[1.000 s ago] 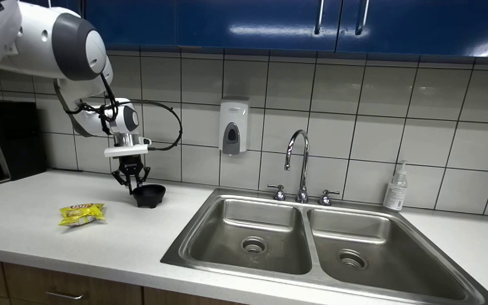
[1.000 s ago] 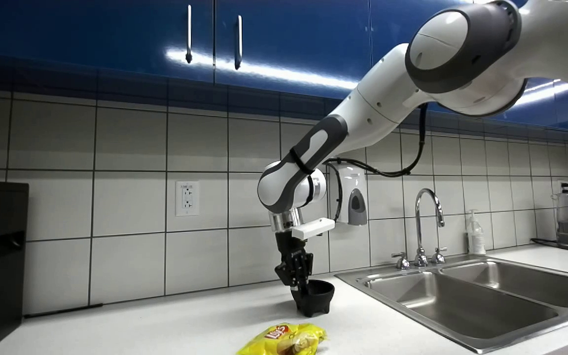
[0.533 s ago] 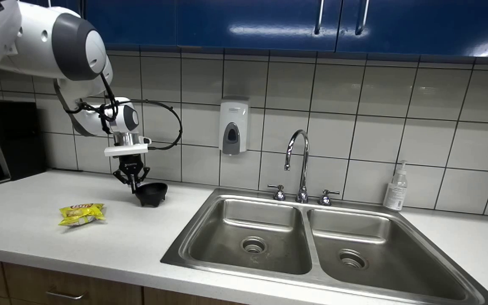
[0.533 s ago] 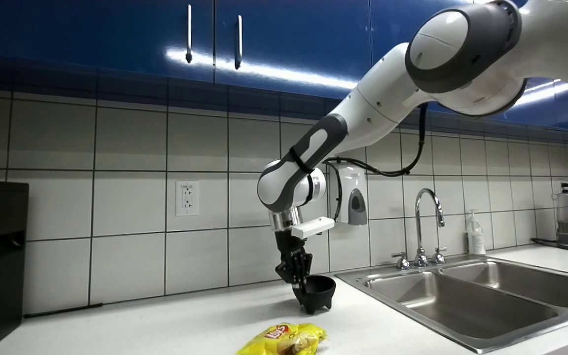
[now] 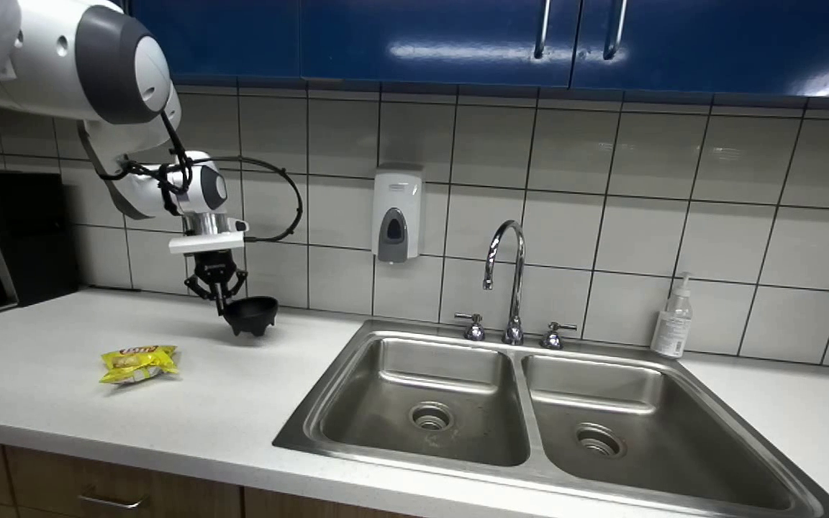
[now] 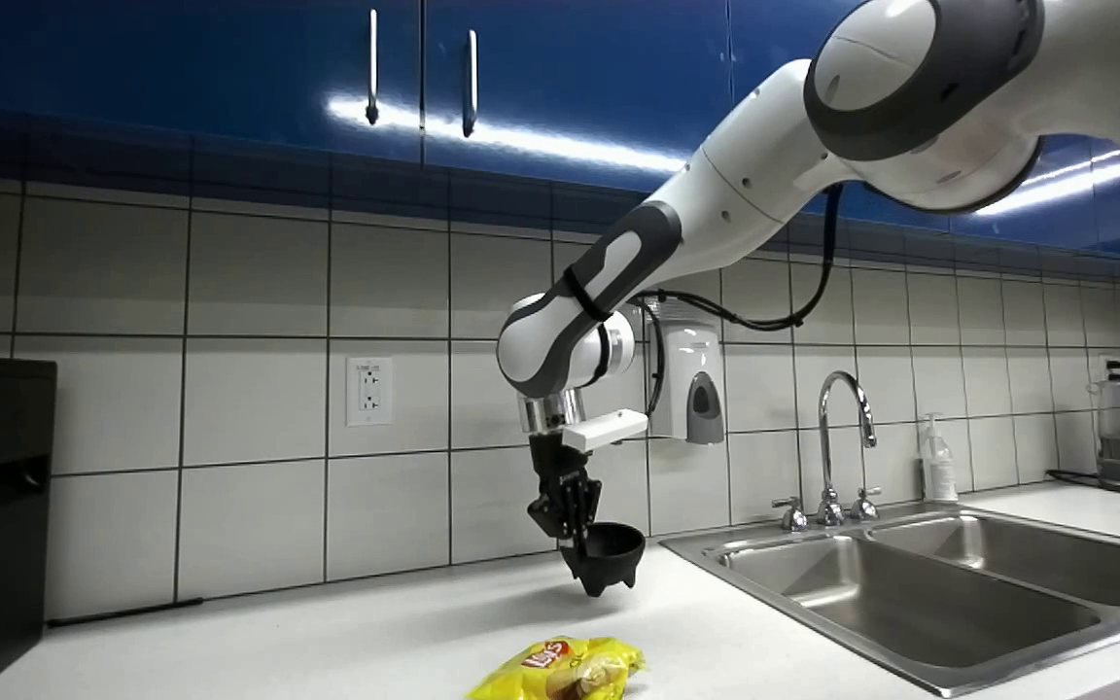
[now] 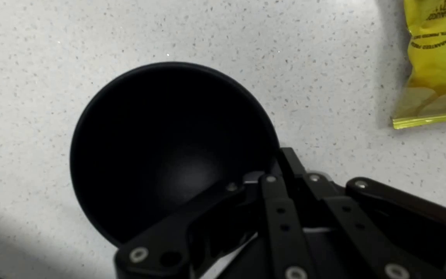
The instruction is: Put the black bowl into the sink
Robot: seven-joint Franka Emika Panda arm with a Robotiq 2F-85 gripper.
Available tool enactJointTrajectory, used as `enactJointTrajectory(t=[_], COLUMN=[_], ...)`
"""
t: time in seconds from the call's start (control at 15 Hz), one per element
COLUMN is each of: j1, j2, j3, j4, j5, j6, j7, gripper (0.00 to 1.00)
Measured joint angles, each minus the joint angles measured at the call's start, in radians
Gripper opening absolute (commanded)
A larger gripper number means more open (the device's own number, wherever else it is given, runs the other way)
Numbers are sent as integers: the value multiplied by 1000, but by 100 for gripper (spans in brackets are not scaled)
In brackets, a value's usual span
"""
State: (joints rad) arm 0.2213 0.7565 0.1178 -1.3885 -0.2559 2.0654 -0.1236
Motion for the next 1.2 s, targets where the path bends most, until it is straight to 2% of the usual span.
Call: enactJointTrajectory(t=[0.53, 1.2], j1=[15, -65], j2=[-153, -366], j3=[-22, -93], j4=[-124, -448], j5=[0, 2], j6=[45, 201], j7=[42, 143], gripper=[2, 2])
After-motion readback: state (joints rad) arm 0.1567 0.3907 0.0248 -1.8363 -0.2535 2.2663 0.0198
